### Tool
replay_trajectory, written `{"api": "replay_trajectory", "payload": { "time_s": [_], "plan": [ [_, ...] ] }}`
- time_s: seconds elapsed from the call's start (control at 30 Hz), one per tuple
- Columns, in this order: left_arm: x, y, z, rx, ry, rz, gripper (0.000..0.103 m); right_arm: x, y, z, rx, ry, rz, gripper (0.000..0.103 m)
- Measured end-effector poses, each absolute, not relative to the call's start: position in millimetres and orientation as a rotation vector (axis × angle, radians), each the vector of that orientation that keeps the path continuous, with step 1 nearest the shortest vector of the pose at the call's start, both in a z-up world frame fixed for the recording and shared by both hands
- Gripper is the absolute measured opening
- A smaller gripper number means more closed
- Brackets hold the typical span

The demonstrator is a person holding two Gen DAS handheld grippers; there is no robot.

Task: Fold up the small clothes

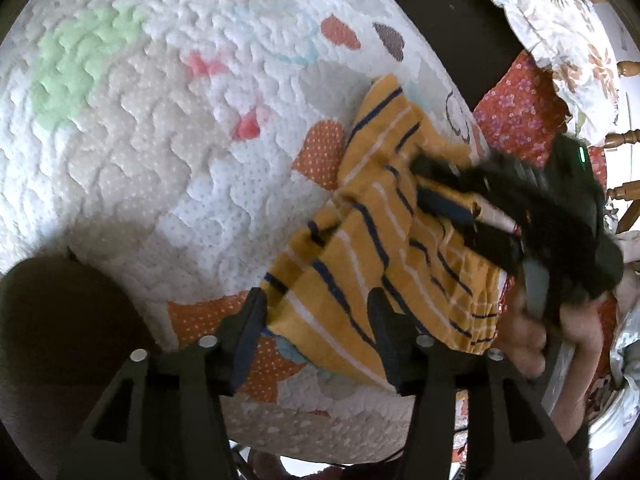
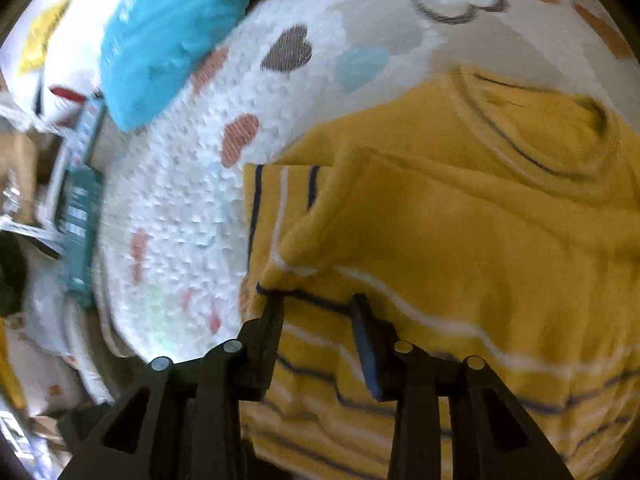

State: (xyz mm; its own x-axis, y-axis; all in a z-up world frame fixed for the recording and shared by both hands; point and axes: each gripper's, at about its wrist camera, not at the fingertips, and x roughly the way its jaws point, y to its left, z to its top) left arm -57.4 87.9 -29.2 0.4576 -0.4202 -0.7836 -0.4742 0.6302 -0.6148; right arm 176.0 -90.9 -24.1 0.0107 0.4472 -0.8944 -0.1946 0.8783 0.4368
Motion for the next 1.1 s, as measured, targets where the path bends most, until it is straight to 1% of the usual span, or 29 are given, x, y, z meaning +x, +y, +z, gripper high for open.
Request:
{"api": "replay_trajectory", "payload": {
  "time_s": [0.07,0.1,0.13,0.17,0.2,0.23,0.3,0.4,0.47,0.5,0.53,0.57,0.6,0.63,0.7,0.9,1.1],
  "plan": [
    [-54.6,85.9,-33.0,-0.944,1.145,0.026,0.055,182.6,-70.4,-27.5,0.140,1.478,0.493,0.053],
    [-52.9,84.6,-34.4,-0.942,1.144,0.020,0.057,184.7,-65.5,-26.8,0.130,1.480,0.504,0.071],
    [-51.4,83.2,-35.9,-0.941,1.143,0.016,0.058,187.1,-57.4,-26.8,0.122,1.487,0.521,0.084],
    [-50.9,82.6,-37.0,-0.942,1.141,0.014,0.059,189.7,-47.2,-27.5,0.097,1.503,0.531,0.088],
    [-50.2,82.0,-38.7,-0.949,1.140,0.011,0.060,192.2,-40.5,-28.4,0.077,1.511,0.529,0.091],
    [-49.8,81.6,-39.9,-0.957,1.139,0.009,0.060,194.8,-32.9,-29.7,0.042,1.520,0.521,0.091],
    [-50.6,81.3,-40.8,-0.979,1.129,0.005,0.065,199.4,-15.5,-35.0,-0.033,1.548,0.482,0.092],
    [-51.1,79.0,-40.7,-0.980,1.124,0.013,0.066,204.0,6.3,-44.8,-0.149,1.595,0.405,0.093],
    [-51.8,76.3,-41.3,-0.974,1.126,0.027,0.065,199.1,24.7,-50.9,-0.310,1.615,0.378,0.093],
    [-49.7,71.7,-41.5,-0.966,1.133,0.030,0.058,195.2,31.8,-52.6,-0.381,1.611,0.377,0.089],
    [-46.9,65.5,-40.9,-0.944,1.149,0.022,0.046,188.3,39.2,-53.8,-0.486,1.590,0.374,0.075],
    [-44.4,58.9,-40.4,-0.921,1.170,-0.005,0.012,183.2,41.9,-53.4,-0.552,1.561,0.360,0.065],
    [-42.4,55.2,-40.1,-0.917,1.186,-0.028,0.010,178.6,42.1,-51.3,-0.601,1.529,0.356,0.048],
    [-42.6,52.6,-37.5,-0.915,1.183,-0.030,0.010,175.8,39.4,-47.1,-0.604,1.510,0.377,0.031],
    [-42.9,45.2,-24.9,-0.883,1.163,-0.042,0.010,174.9,23.6,-31.9,-0.514,1.500,0.432,0.019],
    [-34.5,-0.9,18.1,-0.785,1.139,-0.154,0.010,174.7,-50.4,18.6,-0.264,1.424,0.486,0.015],
    [-7.9,-92.0,44.9,-0.638,1.194,-0.310,0.010,171.7,-148.2,58.5,-0.060,1.346,0.464,0.014]
  ]
}}
